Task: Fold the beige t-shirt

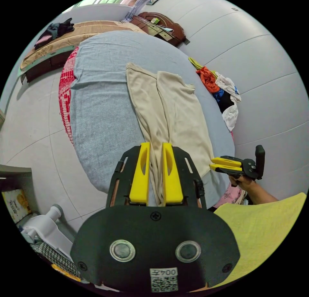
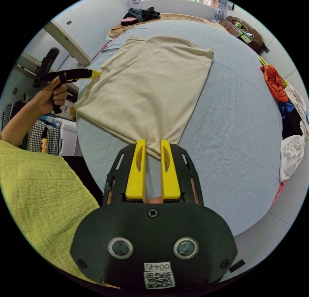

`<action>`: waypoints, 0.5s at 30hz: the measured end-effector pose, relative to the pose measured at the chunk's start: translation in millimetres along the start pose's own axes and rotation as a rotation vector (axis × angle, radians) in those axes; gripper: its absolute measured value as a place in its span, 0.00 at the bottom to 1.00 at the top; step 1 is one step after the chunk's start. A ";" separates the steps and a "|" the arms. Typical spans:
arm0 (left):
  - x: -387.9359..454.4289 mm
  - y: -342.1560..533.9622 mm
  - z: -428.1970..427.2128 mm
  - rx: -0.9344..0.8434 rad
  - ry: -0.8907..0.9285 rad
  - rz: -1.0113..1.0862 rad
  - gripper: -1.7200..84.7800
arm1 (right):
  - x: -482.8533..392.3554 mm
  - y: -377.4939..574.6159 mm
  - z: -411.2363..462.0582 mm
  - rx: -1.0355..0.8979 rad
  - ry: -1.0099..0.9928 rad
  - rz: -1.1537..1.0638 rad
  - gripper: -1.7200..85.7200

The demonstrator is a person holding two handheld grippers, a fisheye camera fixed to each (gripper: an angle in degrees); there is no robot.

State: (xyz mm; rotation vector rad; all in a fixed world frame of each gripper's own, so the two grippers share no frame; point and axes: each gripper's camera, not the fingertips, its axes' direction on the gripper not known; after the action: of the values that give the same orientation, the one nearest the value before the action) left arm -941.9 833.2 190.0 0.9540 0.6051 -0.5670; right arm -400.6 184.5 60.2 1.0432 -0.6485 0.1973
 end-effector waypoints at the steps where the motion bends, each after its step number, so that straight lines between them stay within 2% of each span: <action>1: -0.8 -0.1 -0.1 0.001 0.005 -0.003 0.10 | 1.9 -1.6 0.1 -0.007 -0.005 0.006 0.11; 10: -8.9 -2.6 1.5 -0.002 -0.034 0.025 0.04 | 27.2 -15.0 0.5 -0.069 -0.052 0.048 0.08; 15: -42.8 6.1 -0.8 0.006 -0.015 -0.088 0.03 | 41.5 -15.7 -1.0 -0.077 -0.093 0.062 0.06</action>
State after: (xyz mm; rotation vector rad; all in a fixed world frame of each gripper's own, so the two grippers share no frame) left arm -967.8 844.2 222.8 0.9312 0.6347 -0.6536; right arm -360.0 171.4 72.5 0.9626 -0.7676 0.1776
